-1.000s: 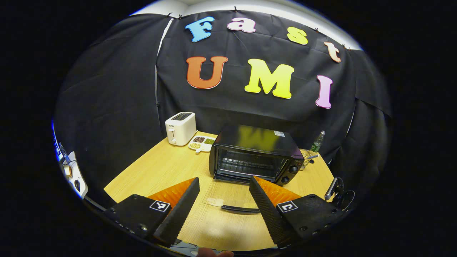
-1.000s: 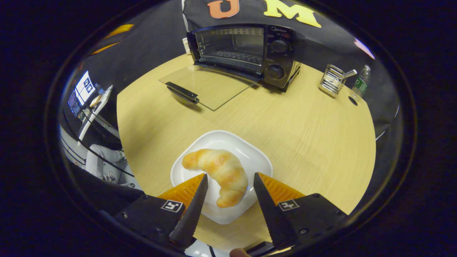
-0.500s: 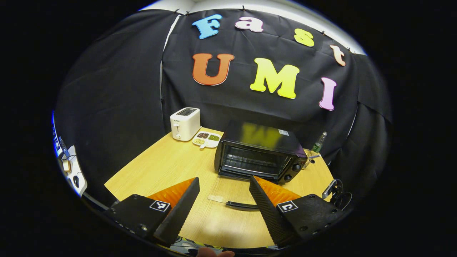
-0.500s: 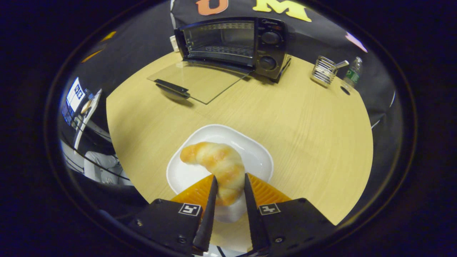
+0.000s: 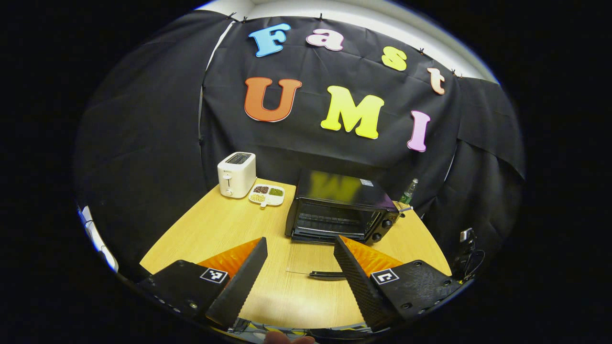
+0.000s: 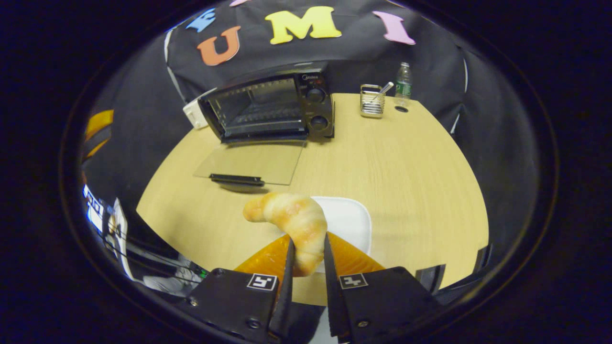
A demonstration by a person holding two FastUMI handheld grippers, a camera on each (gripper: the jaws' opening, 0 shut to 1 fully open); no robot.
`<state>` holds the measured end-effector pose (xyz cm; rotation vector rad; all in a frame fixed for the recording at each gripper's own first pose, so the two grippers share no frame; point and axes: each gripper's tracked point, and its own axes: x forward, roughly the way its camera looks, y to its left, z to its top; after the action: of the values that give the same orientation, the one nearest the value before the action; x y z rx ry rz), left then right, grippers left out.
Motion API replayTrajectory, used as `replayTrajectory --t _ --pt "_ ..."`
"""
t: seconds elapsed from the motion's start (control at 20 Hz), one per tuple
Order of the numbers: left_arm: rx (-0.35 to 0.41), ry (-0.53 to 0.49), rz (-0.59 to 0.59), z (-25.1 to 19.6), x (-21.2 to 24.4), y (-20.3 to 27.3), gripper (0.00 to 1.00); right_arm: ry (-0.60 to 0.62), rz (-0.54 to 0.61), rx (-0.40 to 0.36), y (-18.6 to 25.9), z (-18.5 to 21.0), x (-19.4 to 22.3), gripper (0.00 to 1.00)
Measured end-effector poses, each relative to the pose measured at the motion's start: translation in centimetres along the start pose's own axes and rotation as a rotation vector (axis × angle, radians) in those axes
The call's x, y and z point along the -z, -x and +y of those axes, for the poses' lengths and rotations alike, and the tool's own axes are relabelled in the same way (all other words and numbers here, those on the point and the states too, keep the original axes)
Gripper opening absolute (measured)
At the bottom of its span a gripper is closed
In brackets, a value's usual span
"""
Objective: Open the electric oven with the left hand, put the food in, and close the electric oven.
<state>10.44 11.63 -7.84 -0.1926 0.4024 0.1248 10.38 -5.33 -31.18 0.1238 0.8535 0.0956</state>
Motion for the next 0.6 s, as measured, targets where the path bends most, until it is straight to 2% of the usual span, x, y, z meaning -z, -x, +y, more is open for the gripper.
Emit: replayTrajectory --t 0.25,0.6 --pt "-0.024 -0.021 0.014 3.8 0.2 2.1 0.93 -0.098 -0.155 0.022 -2.7 5.5 -6.3 0.32" --pt "-0.141 -0.002 0.064 9.7 1.3 5.0 0.93 -0.161 -0.241 0.078 -12.6 9.7 -14.2 0.35"
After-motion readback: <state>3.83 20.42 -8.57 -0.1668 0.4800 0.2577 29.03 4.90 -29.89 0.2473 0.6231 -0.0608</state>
